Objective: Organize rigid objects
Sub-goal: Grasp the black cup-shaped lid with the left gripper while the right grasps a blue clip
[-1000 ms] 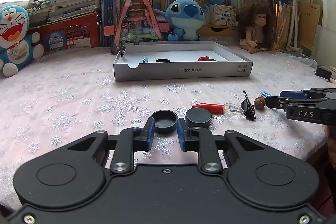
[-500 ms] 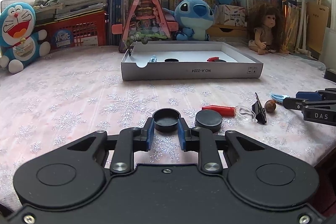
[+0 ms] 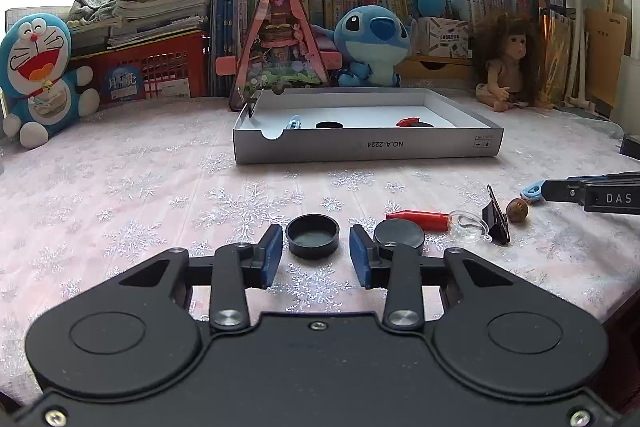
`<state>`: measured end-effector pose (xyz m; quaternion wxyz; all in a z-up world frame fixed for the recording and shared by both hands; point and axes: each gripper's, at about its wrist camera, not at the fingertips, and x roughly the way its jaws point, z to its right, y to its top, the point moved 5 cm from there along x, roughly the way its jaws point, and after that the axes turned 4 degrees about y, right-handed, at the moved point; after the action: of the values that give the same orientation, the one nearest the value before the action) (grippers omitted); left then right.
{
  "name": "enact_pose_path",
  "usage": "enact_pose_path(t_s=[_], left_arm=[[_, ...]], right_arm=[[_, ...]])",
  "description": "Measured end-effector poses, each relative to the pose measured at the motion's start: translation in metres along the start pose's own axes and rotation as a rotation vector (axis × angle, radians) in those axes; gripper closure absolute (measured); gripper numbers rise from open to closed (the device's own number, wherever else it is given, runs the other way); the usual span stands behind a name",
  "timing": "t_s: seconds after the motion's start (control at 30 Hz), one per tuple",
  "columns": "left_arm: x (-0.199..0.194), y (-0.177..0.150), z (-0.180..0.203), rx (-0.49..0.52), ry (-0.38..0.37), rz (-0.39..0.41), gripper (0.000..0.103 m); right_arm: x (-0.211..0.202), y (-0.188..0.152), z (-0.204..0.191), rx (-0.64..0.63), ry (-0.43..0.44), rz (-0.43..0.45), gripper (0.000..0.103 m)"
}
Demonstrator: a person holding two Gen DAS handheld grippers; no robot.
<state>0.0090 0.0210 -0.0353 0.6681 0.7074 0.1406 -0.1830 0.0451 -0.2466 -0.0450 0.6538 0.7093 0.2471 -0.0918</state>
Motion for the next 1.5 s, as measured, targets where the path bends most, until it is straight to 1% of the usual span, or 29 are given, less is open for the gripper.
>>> enact_pose_path(t_s=[0.1,0.17,0.27,0.43,0.57,1.1,1.33,1.5], left_arm=[[0.003,0.0,0.001,0.007,0.009,-0.002,0.066],[0.004,0.0,0.001,0.007,0.015,-0.003,0.066],[0.006,0.0,0.001,0.002,0.018,-0.002,0.064],[0.01,0.001,0.0,-0.004,0.032,0.001,0.062],[0.015,0.001,0.0,-0.008,0.042,-0.004,0.062],[0.022,0.0,0.001,-0.012,0.049,-0.017,0.061],[0.023,0.001,0.001,-0.013,0.056,-0.019,0.062],[0.024,0.0,0.001,-0.015,0.047,-0.02,0.065]], right_arm=[[0.001,0.001,-0.007,-0.05,-0.014,0.004,0.047],[0.003,0.001,-0.013,-0.087,-0.014,0.004,0.04],[0.005,0.001,-0.02,-0.111,-0.002,0.003,0.038],[0.009,0.002,-0.027,-0.126,-0.018,0.007,0.031],[0.013,0.001,-0.027,-0.121,-0.041,-0.003,0.029],[0.02,-0.001,-0.026,-0.111,-0.063,-0.025,0.027],[0.021,-0.001,-0.026,-0.1,-0.056,-0.033,0.027],[0.022,-0.002,-0.026,-0.098,-0.054,-0.034,0.027]])
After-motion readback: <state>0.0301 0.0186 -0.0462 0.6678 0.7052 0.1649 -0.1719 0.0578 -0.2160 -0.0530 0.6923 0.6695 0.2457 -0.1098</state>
